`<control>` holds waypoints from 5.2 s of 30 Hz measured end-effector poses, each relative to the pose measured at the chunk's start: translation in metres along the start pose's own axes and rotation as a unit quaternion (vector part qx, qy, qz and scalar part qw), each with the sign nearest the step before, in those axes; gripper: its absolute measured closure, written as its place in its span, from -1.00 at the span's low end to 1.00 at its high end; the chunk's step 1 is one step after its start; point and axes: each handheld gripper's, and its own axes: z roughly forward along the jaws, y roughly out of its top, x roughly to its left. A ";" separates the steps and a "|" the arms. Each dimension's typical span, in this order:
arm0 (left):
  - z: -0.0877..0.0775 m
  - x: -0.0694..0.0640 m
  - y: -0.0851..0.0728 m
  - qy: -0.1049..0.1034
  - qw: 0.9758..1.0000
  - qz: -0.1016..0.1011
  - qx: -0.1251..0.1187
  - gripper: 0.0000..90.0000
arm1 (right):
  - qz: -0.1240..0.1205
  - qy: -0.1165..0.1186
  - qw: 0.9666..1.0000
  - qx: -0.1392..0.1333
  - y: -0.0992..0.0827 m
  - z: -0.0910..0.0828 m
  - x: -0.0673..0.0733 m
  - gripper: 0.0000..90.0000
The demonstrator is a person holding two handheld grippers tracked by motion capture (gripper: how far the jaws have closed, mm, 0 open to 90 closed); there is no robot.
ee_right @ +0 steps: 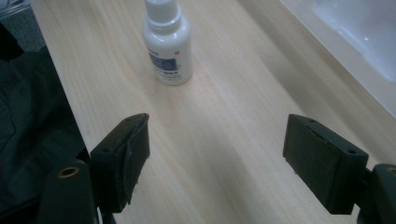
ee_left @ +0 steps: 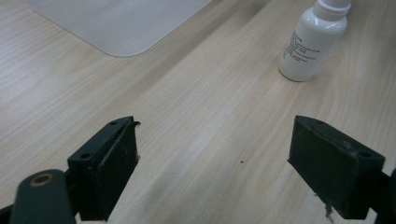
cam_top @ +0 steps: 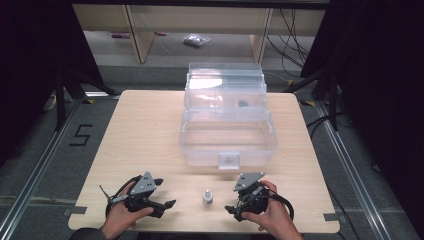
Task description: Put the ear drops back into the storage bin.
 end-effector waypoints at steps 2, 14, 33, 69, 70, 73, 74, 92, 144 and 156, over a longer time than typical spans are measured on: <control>0.000 0.000 0.000 0.000 1.000 0.000 -0.001 -0.67 | -0.005 0.010 1.000 0.006 0.004 0.001 0.003 -0.46; 0.000 0.000 0.000 -0.001 1.000 -0.001 -0.001 -0.67 | -0.039 0.022 0.999 0.021 0.023 0.014 0.008 -0.37; 0.000 0.000 0.000 -0.002 1.000 -0.004 -0.005 -0.67 | -0.064 0.035 0.996 0.059 0.043 0.035 0.017 -0.29; 0.001 -0.001 0.000 0.002 1.000 -0.004 -0.008 -0.67 | -0.092 0.050 0.986 0.129 0.069 0.056 0.023 0.20; 0.001 -0.001 0.000 0.002 1.000 -0.004 -0.008 -0.67 | -0.105 0.054 0.985 0.122 0.069 0.059 0.022 0.21; 0.000 -0.001 0.000 -0.001 1.000 -0.002 -0.004 -0.67 | -0.108 0.058 0.984 0.127 0.070 0.060 0.022 0.29; 0.000 -0.001 0.000 -0.002 1.000 -0.003 -0.004 -0.67 | -0.114 0.061 0.984 0.121 0.070 0.061 0.022 0.32; 0.000 0.000 0.000 -0.004 1.000 -0.004 -0.001 -0.67 | -0.114 0.057 0.986 0.106 0.080 0.033 0.007 0.34; 0.001 0.000 0.000 0.001 1.000 0.000 0.001 -0.67 | 0.009 -0.042 0.993 0.111 0.107 -0.078 -0.119 0.34; 0.001 0.000 0.000 0.001 1.000 0.001 0.000 -0.67 | 0.042 -0.056 0.990 0.125 0.104 -0.067 -0.151 0.34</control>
